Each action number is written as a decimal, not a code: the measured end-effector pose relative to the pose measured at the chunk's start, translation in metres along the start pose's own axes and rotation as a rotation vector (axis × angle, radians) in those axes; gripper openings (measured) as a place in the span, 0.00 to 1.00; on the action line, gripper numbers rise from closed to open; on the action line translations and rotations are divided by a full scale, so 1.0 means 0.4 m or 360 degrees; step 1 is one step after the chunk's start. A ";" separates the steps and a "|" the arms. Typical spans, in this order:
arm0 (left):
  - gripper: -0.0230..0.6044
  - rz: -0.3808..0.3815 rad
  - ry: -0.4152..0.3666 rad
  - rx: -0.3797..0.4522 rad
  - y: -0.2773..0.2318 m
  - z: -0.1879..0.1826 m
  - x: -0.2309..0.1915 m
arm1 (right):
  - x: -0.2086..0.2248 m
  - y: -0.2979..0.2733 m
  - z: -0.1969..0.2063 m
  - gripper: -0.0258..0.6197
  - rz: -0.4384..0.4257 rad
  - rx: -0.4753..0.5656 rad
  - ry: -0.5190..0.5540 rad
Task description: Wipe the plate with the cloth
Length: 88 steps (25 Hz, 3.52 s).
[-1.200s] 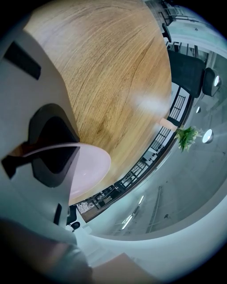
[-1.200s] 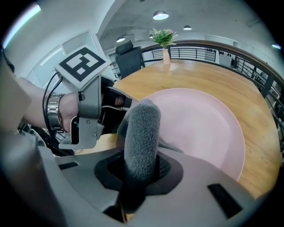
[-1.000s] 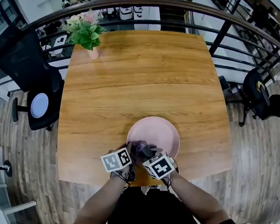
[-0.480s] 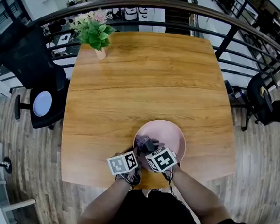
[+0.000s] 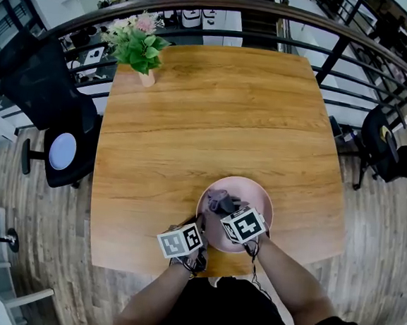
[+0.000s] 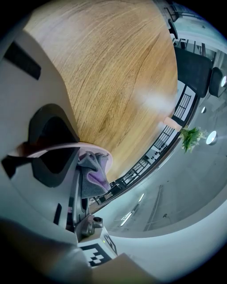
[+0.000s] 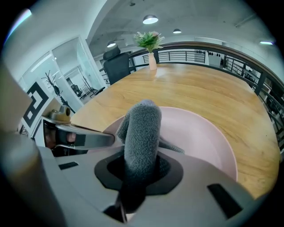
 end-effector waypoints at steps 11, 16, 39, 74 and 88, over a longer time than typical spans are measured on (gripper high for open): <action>0.09 0.0001 -0.0005 0.0003 -0.001 -0.002 0.004 | 0.127 0.045 -0.022 0.15 0.0109 0.0043 -0.0139; 0.09 -0.0002 -0.0005 0.0003 -0.002 -0.004 0.003 | 0.177 0.059 -0.017 0.15 0.0183 0.0042 -0.0171; 0.09 -0.0040 -0.0033 0.0019 0.001 -0.001 0.007 | 0.259 0.137 0.007 0.15 0.0437 0.0177 -0.0269; 0.09 -0.0088 -0.0064 0.0040 0.005 0.002 0.015 | -0.097 0.048 0.118 0.15 -0.0220 -0.0114 -0.0051; 0.09 -0.0083 -0.0064 0.0041 0.005 0.002 0.015 | 0.075 0.091 0.100 0.15 0.0017 -0.0123 -0.0071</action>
Point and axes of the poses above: the fingertips, and each gripper's own axes: y backward along the fingers, x to its right, z out of its underside, the point moved 4 cm from there along y, backward along the fingers, and after that the axes turned 6 degrees about -y, right-handed, at the moved point
